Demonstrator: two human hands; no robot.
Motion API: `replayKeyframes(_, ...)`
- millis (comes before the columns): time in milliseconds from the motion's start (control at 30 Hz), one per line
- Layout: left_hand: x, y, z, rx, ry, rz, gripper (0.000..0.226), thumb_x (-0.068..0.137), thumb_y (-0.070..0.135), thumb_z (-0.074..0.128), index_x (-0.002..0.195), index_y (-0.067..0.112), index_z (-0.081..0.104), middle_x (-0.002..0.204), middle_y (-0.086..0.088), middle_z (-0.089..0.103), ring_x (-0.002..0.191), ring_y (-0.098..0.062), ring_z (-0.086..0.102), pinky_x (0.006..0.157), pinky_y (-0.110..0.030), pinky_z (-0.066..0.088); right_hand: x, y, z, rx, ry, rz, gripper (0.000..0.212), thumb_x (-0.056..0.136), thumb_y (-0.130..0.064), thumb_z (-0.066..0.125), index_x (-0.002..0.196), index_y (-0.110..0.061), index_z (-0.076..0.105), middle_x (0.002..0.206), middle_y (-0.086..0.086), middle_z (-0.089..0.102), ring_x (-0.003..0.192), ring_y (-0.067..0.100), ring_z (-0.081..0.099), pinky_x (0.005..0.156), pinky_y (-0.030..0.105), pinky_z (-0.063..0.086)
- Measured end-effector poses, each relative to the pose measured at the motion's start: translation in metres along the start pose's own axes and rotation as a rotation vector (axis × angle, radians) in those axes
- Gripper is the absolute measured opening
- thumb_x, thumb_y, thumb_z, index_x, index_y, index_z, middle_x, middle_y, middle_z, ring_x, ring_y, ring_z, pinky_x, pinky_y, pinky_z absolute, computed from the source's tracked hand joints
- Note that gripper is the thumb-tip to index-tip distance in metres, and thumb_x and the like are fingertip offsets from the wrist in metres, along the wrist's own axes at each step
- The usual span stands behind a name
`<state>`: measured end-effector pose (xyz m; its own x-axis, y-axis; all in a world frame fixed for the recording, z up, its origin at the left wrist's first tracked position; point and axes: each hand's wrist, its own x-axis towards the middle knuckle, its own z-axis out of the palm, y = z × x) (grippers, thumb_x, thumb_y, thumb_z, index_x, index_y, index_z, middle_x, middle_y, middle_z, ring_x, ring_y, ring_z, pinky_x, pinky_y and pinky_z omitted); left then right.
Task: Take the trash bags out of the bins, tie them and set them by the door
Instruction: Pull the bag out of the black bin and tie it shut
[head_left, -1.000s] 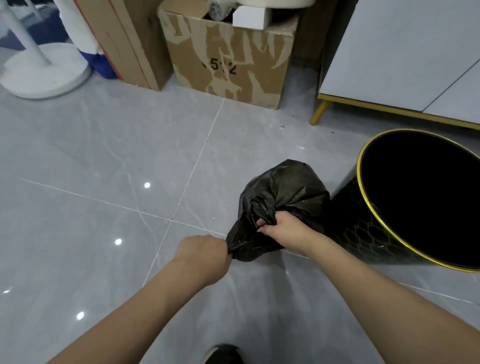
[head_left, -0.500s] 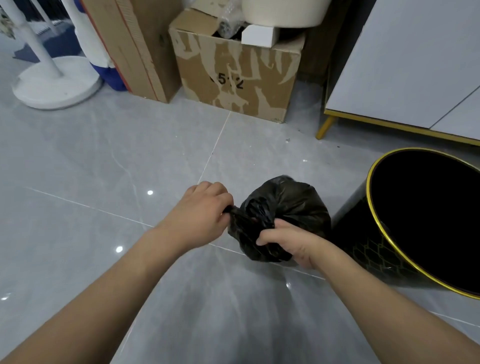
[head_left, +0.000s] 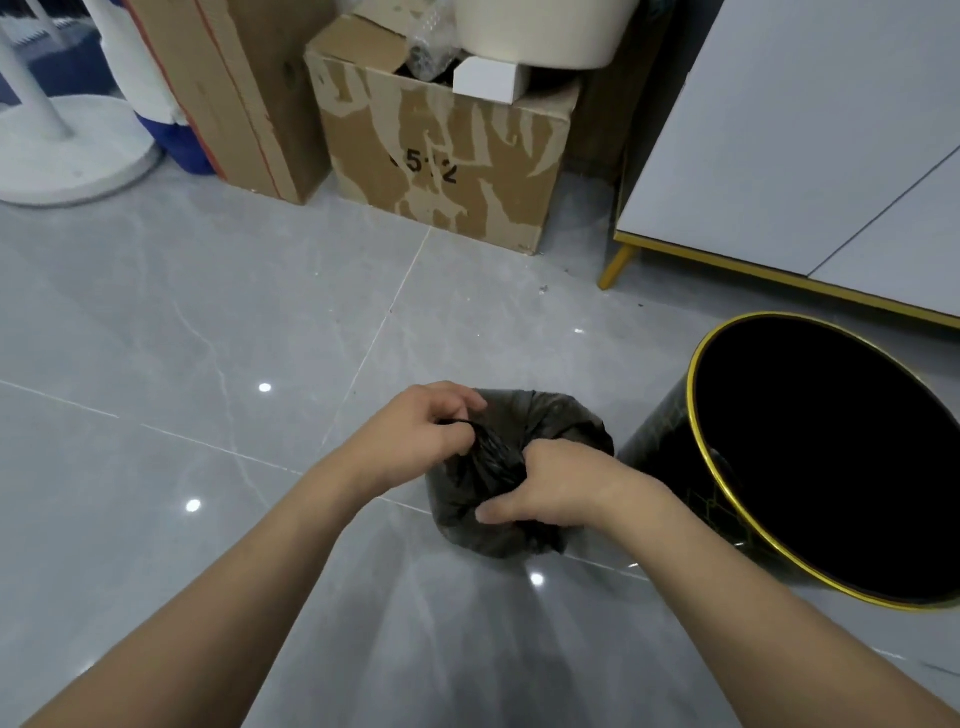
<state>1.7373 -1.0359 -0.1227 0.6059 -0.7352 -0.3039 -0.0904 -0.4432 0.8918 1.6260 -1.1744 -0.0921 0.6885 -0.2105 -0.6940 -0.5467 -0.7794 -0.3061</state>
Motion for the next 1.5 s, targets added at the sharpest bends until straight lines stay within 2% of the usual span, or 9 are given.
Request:
replayKeyframes(167,0.002,0.009,0.018,-0.289,-0.023,0.049,0.015,0.072,0.012,0.052,0.062,0.003,0.060,0.116,0.004,0.069,0.101,-0.009,0.063,0.080,-0.020,0.046,-0.017,0.003,-0.009,-0.393,0.351,0.008,0.018,0.089,-0.027,0.051,0.103,-0.018,0.058,0.110,0.004,0.057,0.090,0.029,0.061,0.063,0.031,0.040)
replayKeyframes(333,0.007,0.024,0.041,-0.445,0.113,0.013,0.022,0.085,0.011,0.052,0.071,-0.006,0.051,0.069,-0.012,0.046,0.068,-0.020,0.043,0.064,-0.029,0.035,-0.034,0.021,-0.003,-0.444,0.778,-0.040,0.014,0.086,-0.023,0.059,0.090,-0.013,0.050,0.112,0.006,0.047,0.046,0.023,0.036,0.039,0.026,0.019)
replayKeyframes(500,0.007,0.030,0.058,-0.473,0.208,0.000,0.018,0.077,0.019,0.051,0.071,0.003,0.055,0.069,-0.005,0.054,0.071,-0.016,0.049,0.070,-0.029,0.041,-0.032,0.038,0.005,-0.456,0.879,-0.136,0.019,0.068,-0.008,0.073,0.072,-0.012,0.055,0.082,0.004,0.056,0.041,0.024,0.048,0.034,0.026,0.023)
replayKeyframes(767,0.009,0.034,0.067,-0.612,0.218,-0.194,0.016,0.093,0.017,0.048,0.078,0.014,0.051,0.068,-0.001,0.053,0.064,-0.016,0.052,0.063,-0.027,0.042,-0.038,0.041,0.012,-0.257,0.988,-0.240,0.040,0.073,-0.011,0.069,0.110,-0.021,0.057,0.091,-0.004,0.062,0.060,0.021,0.061,0.042,0.026,0.034)
replayKeyframes(1067,-0.002,0.031,0.053,-0.612,0.042,-0.177,0.018,0.076,0.025,0.063,0.089,0.015,0.057,0.075,-0.002,0.059,0.068,-0.016,0.056,0.066,-0.030,0.044,-0.038,0.047,0.017,-0.213,0.919,-0.315,0.033,0.085,-0.021,0.049,0.113,-0.027,0.065,0.101,-0.010,0.059,0.066,0.015,0.062,0.048,0.028,0.047)
replayKeyframes(1167,-0.014,0.025,0.048,-0.225,-0.002,-0.039,0.032,0.080,0.030,0.069,0.108,0.030,0.053,0.072,0.020,0.059,0.073,-0.005,0.055,0.073,-0.025,0.043,-0.033,0.046,0.016,0.056,0.759,-0.155,0.022,0.091,-0.027,0.050,0.108,-0.031,0.062,0.105,-0.015,0.046,0.065,0.006,0.056,0.059,0.026,0.046)
replayKeyframes(1267,-0.016,0.014,0.057,0.306,0.117,0.072,0.039,0.075,0.051,0.061,0.113,0.043,0.057,0.091,0.020,0.056,0.099,-0.009,0.046,0.096,-0.030,0.030,-0.027,0.049,0.015,0.274,0.617,-0.087,0.012,0.091,-0.027,0.053,0.095,-0.031,0.064,0.104,-0.014,0.045,0.068,0.001,0.055,0.062,0.018,0.042)
replayKeyframes(1433,-0.007,-0.007,0.063,0.627,0.432,0.182,0.023,0.071,0.038,0.054,0.088,0.027,0.064,0.086,0.008,0.048,0.088,-0.021,0.047,0.082,-0.033,0.031,-0.023,0.045,0.014,0.759,0.370,-0.029,0.010,0.082,-0.022,0.062,0.078,-0.018,0.070,0.103,-0.004,0.056,0.085,0.012,0.060,0.080,0.031,0.050)
replayKeyframes(1500,-0.005,-0.010,0.062,0.638,0.504,0.262,0.019,0.068,0.028,0.054,0.086,0.024,0.058,0.091,0.007,0.049,0.087,-0.021,0.045,0.082,-0.032,0.029,-0.023,0.043,0.013,1.041,0.187,-0.030,0.017,0.069,-0.019,0.059,0.078,-0.006,0.066,0.091,0.012,0.059,0.075,0.024,0.057,0.066,0.034,0.045)
